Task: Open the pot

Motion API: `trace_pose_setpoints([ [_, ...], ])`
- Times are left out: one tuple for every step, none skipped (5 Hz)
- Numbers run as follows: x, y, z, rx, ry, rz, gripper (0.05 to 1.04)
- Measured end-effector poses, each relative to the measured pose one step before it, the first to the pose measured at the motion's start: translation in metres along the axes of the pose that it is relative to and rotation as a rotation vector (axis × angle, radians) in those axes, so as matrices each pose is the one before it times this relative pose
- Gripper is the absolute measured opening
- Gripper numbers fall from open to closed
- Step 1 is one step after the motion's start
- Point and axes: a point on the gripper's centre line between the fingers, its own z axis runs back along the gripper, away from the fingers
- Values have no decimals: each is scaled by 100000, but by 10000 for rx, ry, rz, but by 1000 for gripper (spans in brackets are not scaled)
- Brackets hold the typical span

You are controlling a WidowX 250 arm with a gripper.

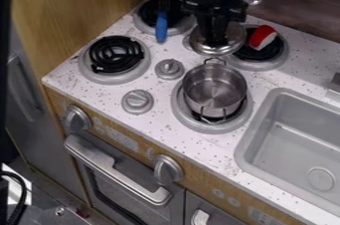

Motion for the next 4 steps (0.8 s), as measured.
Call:
trace_pose_setpoints([
  [2351, 1240, -2054, 596, -447, -260, 259],
  [1901, 1895, -2097, 222, -78, 381, 259],
  [1473, 1540, -1247, 111, 81, 407, 259],
  [1294, 945, -1419, 39, 62, 331, 259],
])
